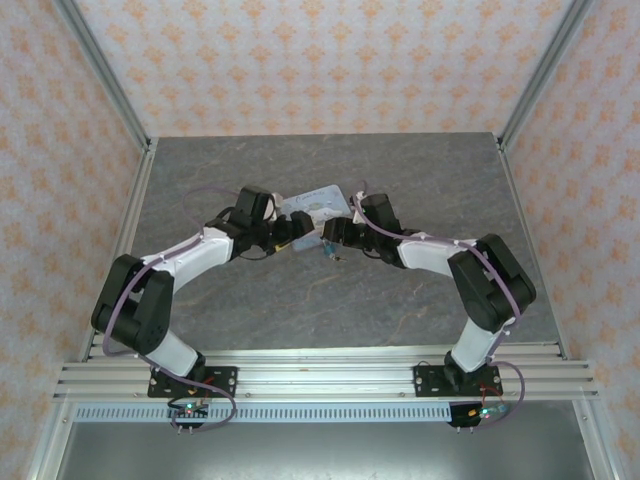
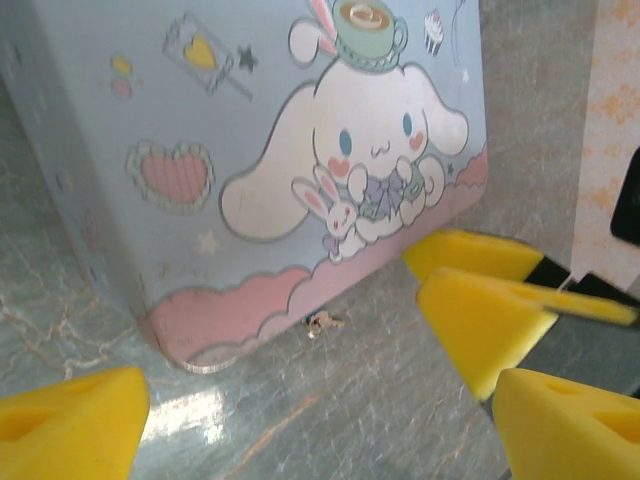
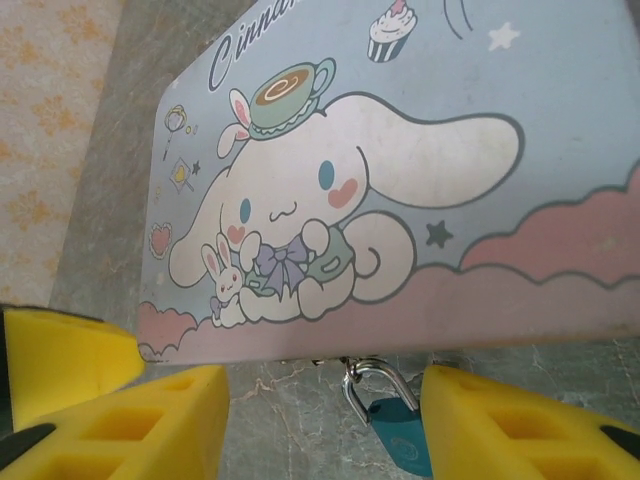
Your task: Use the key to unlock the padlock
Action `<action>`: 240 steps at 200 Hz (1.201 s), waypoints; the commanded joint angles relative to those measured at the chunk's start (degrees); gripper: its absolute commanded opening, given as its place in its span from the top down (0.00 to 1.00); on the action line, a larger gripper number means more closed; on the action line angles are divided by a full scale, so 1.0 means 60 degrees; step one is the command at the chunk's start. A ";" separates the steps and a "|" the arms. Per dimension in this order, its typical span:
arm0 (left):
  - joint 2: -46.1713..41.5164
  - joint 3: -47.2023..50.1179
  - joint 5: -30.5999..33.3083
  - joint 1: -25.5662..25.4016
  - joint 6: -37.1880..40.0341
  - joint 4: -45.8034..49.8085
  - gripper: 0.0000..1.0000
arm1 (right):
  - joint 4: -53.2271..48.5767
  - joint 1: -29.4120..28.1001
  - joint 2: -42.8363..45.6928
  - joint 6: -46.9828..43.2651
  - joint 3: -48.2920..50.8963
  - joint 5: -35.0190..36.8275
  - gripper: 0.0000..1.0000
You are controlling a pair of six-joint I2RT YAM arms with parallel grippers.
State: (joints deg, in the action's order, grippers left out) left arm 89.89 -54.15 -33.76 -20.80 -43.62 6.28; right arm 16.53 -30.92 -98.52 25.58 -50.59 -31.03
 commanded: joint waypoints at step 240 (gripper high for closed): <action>0.0890 -0.1317 0.0023 0.0401 0.0007 0.0384 0.09 | -0.0638 -0.0265 -0.1345 -0.2374 -0.0225 -0.0256 0.53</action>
State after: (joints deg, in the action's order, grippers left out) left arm 94.30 -60.73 -33.80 -18.96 -43.46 8.73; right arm 12.25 -31.27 -104.57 12.71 -50.50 -31.31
